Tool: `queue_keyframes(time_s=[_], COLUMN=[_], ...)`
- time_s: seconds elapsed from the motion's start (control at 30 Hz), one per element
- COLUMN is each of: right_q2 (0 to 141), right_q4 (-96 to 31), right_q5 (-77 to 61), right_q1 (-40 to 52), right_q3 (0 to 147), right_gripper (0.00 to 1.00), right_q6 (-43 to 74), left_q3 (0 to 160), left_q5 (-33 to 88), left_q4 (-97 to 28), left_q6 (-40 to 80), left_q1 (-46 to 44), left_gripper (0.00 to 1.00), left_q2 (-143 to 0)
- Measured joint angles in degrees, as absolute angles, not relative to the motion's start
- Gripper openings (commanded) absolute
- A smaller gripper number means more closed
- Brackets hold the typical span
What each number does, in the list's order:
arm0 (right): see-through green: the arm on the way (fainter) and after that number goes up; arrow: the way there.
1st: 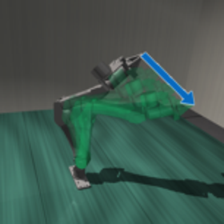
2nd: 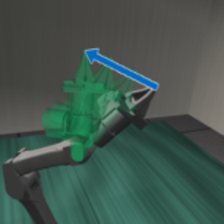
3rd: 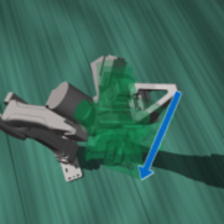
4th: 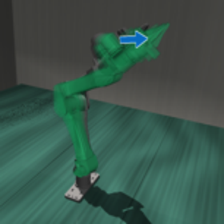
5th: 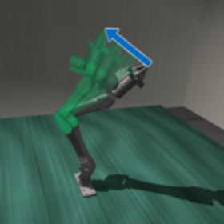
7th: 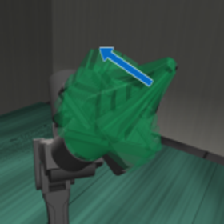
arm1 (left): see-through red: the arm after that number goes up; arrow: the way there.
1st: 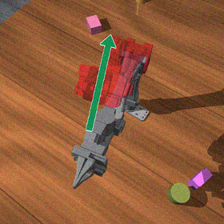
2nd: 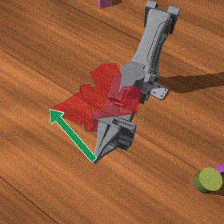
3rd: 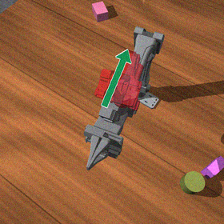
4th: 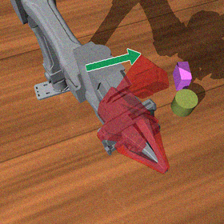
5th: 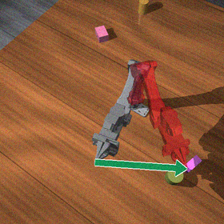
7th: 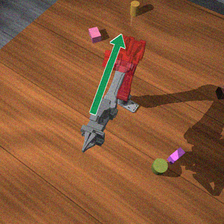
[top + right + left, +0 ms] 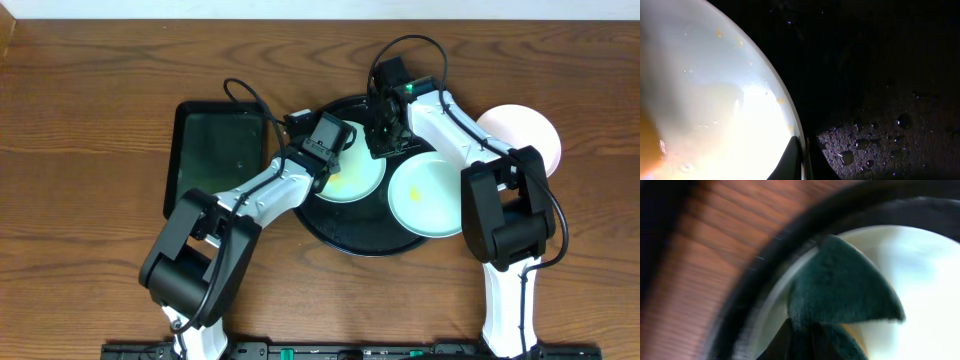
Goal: Clean dirty plates on tray and stack at the side
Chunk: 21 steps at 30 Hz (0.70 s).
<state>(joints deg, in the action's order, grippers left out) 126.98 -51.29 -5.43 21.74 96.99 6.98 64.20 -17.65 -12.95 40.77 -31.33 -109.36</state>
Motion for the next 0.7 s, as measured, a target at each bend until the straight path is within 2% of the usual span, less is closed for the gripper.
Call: queue_keyframes(time_s=[0.2,0.4,0.57,0.7], right_q2=[127.0,125.2,119.7,113.8], right_q4=[-51.4,-51.6,-51.5,-51.4], right_q5=[-6.2,-5.3,-3.9,1.5], right_q1=[21.8,21.7,21.9,22.8], right_q3=[97.0,96.7,96.4,96.4], right_gripper=[0.01,0.01,0.01,0.01], right_q6=[7.0,7.0,5.3,3.7], left_q3=[63.3,62.7,62.7,62.7], left_q5=[-24.4,-29.0,-30.0,-30.3], left_q4=[-13.3,-15.0,-20.0,-25.3], left_q6=[38.7,38.0,37.5,37.4], left_q1=[-31.0,-29.4,-27.9,-23.0], left_gripper=[0.08,0.08,0.08,0.08], left_q2=[-105.6,-95.8,-85.9,-80.2])
